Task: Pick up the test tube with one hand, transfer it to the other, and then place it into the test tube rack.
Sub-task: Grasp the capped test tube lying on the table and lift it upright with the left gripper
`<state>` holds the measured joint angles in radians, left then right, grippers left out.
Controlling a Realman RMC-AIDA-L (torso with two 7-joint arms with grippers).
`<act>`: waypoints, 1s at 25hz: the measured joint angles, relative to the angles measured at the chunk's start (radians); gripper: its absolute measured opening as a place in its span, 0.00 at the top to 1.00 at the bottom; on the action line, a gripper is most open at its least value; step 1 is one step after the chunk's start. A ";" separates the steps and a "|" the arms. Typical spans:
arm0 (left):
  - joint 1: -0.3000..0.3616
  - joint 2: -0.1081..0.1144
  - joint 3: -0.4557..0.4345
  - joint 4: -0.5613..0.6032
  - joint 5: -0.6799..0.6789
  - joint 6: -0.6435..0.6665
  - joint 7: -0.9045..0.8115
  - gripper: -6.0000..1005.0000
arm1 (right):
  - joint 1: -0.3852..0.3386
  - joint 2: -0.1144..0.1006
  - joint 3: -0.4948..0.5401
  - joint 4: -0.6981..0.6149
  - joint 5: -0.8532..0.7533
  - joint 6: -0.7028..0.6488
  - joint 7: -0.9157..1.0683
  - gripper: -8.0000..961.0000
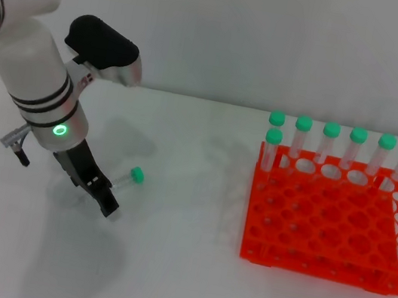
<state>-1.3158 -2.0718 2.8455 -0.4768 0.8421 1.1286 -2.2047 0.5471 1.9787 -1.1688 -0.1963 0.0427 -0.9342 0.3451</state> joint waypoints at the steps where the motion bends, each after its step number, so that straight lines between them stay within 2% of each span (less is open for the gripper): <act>1: 0.000 0.000 0.000 0.006 0.001 0.000 0.000 0.18 | 0.000 0.000 0.000 0.000 -0.001 0.000 0.000 0.10; 9: 0.003 0.001 0.000 0.017 0.005 -0.006 -0.004 0.24 | -0.001 0.000 -0.001 0.000 -0.002 0.000 0.000 0.10; 20: 0.017 0.001 0.000 0.018 0.015 -0.019 -0.005 0.60 | 0.000 0.005 0.000 0.000 -0.001 0.000 0.000 0.10; 25: 0.017 0.001 0.000 0.018 0.016 -0.019 -0.003 0.64 | 0.000 0.007 0.000 0.000 -0.001 0.000 0.000 0.10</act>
<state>-1.2991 -2.0705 2.8454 -0.4586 0.8576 1.1097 -2.2081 0.5475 1.9860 -1.1688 -0.1963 0.0416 -0.9342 0.3452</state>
